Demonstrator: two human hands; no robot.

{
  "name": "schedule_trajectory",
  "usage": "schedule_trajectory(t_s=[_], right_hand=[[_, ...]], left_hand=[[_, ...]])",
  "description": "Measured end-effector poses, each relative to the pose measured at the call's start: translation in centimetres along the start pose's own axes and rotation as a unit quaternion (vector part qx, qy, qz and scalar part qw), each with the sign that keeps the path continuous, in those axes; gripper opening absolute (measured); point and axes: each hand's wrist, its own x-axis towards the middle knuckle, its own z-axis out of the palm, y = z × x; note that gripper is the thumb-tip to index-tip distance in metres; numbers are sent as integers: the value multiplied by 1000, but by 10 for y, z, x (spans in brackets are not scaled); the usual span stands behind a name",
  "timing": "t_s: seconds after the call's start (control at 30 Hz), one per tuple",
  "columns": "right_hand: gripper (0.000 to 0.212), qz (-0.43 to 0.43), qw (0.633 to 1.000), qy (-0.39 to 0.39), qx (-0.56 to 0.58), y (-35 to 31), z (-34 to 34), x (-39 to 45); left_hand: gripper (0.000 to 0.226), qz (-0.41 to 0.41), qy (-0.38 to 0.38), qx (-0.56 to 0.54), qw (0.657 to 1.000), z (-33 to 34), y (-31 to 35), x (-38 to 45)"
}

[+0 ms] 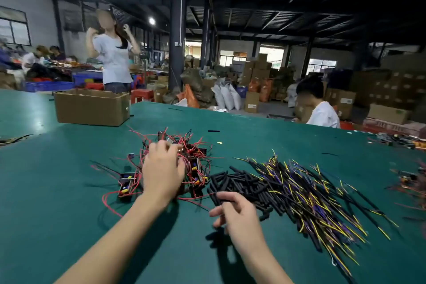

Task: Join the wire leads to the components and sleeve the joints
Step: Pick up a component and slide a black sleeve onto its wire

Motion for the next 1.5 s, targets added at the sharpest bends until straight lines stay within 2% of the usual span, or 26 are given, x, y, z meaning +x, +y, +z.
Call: schedule_trajectory(t_s=[0.03,0.1,0.13,0.17,0.3,0.37,0.47,0.57,0.63,0.7,0.73,0.83,0.87,0.97,1.03,1.1,1.17,1.27,1.37,1.5], right_hand=[[26,-8,1000,-2,5,3,5,5],[26,-13,1000,0,11,6,9,10],[26,-15,1000,2,13,6,11,11],[27,-19,1000,2,13,10,10,11],[29,-11,1000,24,11,21,0,9],[29,-5,1000,28,7,22,0,10],[28,-8,1000,18,-6,18,5,9],[27,-7,1000,6,-19,9,10,6],[27,-3,1000,1,-14,4,15,2],[27,-3,1000,-8,-15,1,18,-4],[27,-5,1000,-13,-18,0,19,-7],[28,-7,1000,-13,-15,0,18,-10],[29,-3,1000,-10,-14,0,16,-10],[30,9,1000,-7,-14,0,11,-9],[30,15,1000,-12,-15,1,7,-8],[29,20,1000,-18,-14,2,5,-8],[29,21,999,-21,-16,3,4,-7],[29,9,1000,-20,-11,3,4,-6],[28,-16,1000,-9,14,0,4,-6],[26,-70,997,12,33,-4,1,-5]], left_hand=[[35,86,-26,47,995,-1,1,6],[37,251,-86,143,954,5,3,12],[35,298,-118,179,930,5,3,16],[33,304,-144,212,917,5,3,18],[36,295,-166,282,898,-1,-6,19],[29,306,-154,261,903,-11,-9,16],[12,336,-94,171,921,-24,-17,2],[16,256,-31,35,965,-27,-31,-15],[24,124,40,-26,991,-25,-35,-18],[35,21,36,-49,998,-23,-37,-13],[41,20,-6,-34,999,-21,-38,-10],[52,114,-143,110,977,-17,-40,1],[52,124,-156,138,970,-17,-41,5],[33,141,-117,181,966,-28,-42,18],[22,153,-106,174,967,-37,-41,27],[20,136,-83,116,980,-50,-37,35],[18,99,-25,1,995,-65,-28,44],[16,24,23,-184,982,-85,-7,54],[12,-29,-21,-311,950,-95,16,51],[10,-75,-125,-391,909,-98,42,40]])
